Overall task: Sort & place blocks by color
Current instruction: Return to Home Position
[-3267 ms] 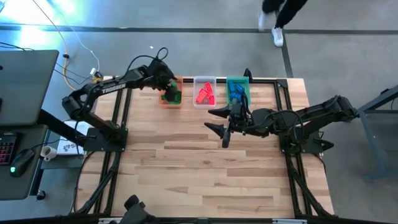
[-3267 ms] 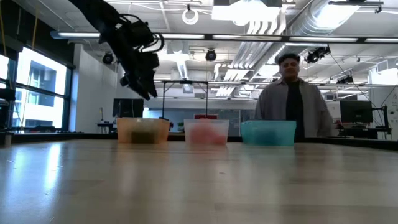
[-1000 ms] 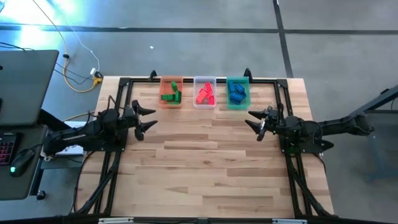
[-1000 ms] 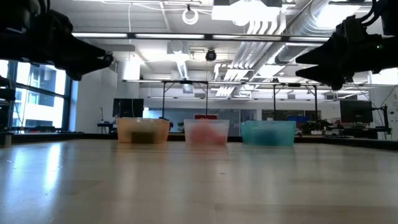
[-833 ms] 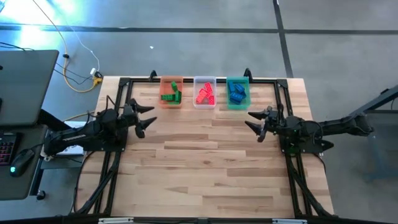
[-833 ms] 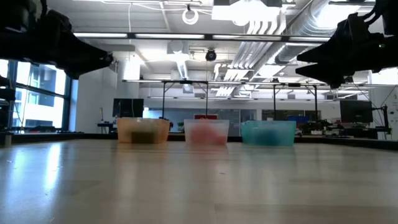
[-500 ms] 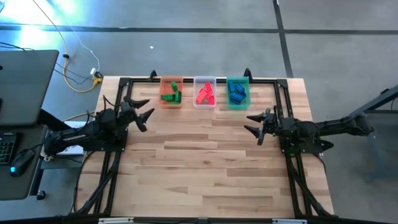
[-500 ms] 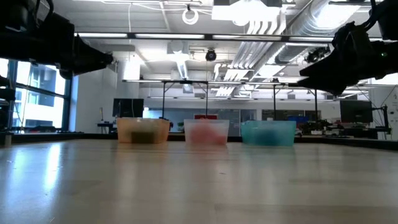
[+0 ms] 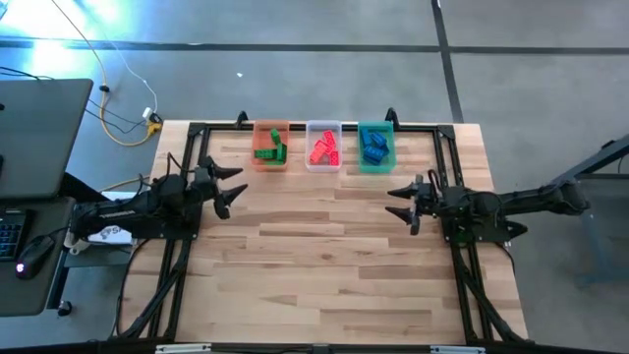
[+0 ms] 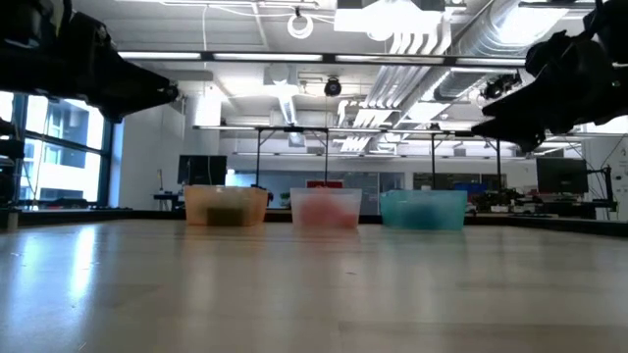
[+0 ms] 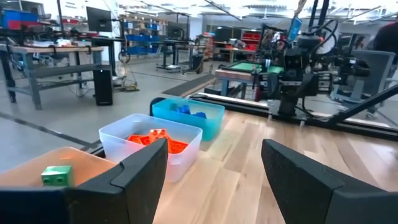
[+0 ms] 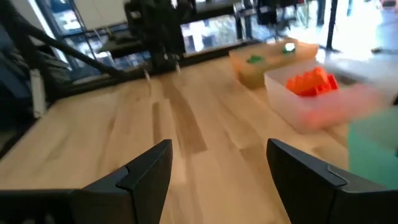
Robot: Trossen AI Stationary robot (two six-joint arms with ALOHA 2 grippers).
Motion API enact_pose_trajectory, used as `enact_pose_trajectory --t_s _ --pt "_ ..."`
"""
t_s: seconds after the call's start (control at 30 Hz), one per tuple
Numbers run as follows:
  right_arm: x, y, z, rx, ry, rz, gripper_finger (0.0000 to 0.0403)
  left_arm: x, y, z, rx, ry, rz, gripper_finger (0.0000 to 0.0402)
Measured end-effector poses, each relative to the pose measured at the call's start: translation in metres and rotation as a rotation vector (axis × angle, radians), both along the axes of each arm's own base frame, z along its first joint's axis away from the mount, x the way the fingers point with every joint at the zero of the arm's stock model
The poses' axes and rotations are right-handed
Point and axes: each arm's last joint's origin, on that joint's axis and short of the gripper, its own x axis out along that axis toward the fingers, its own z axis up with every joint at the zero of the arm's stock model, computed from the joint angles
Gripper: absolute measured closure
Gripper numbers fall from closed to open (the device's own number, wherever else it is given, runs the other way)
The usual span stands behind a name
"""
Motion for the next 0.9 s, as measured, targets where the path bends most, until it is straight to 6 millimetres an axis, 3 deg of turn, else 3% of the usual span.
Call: enact_pose_trajectory --t_s 0.33,0.9 --pt "-0.01 -0.001 0.016 -0.1 -0.152 0.007 0.0153 0.0 -0.001 0.0 -0.014 -0.008 -0.002 0.0151" --pt "-0.018 -0.001 0.015 -0.093 -0.158 0.005 0.0153 0.0 -0.001 0.0 0.01 0.004 -0.002 0.0151"
